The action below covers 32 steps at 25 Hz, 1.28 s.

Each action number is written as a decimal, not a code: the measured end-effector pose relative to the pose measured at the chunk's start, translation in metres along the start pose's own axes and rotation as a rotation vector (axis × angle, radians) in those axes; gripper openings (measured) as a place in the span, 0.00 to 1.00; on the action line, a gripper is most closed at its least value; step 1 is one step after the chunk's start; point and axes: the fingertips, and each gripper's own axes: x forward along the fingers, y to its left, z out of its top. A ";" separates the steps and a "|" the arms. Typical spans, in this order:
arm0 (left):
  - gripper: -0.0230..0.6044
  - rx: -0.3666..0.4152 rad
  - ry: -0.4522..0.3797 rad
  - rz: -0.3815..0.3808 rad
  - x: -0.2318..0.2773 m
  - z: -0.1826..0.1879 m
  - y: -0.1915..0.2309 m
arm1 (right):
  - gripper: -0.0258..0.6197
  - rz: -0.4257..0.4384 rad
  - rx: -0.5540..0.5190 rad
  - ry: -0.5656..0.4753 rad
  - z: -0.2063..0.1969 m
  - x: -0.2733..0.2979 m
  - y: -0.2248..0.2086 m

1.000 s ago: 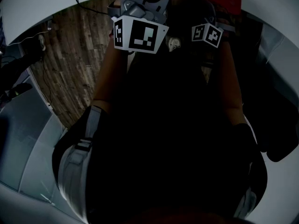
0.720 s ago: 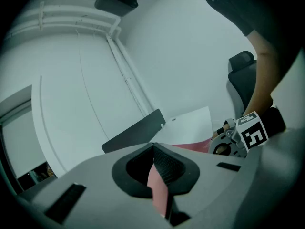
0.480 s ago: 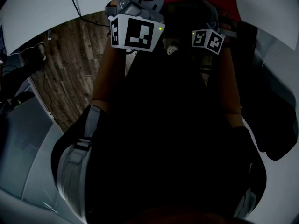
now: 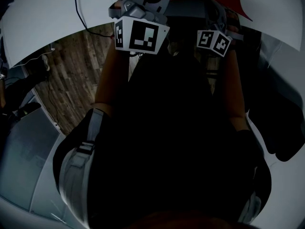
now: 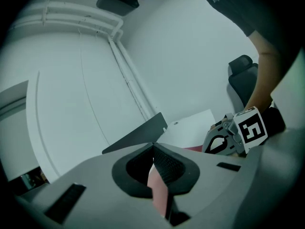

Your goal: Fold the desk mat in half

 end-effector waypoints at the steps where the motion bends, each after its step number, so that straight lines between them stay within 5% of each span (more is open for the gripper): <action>1: 0.06 -0.002 -0.004 -0.004 0.001 -0.002 0.004 | 0.10 -0.006 0.004 0.006 0.002 0.003 -0.003; 17: 0.06 0.010 -0.033 -0.006 0.011 -0.014 0.046 | 0.10 -0.086 0.033 0.050 0.015 0.041 -0.044; 32: 0.06 0.011 0.044 0.061 0.050 -0.027 0.081 | 0.10 -0.044 0.018 -0.021 0.021 0.106 -0.080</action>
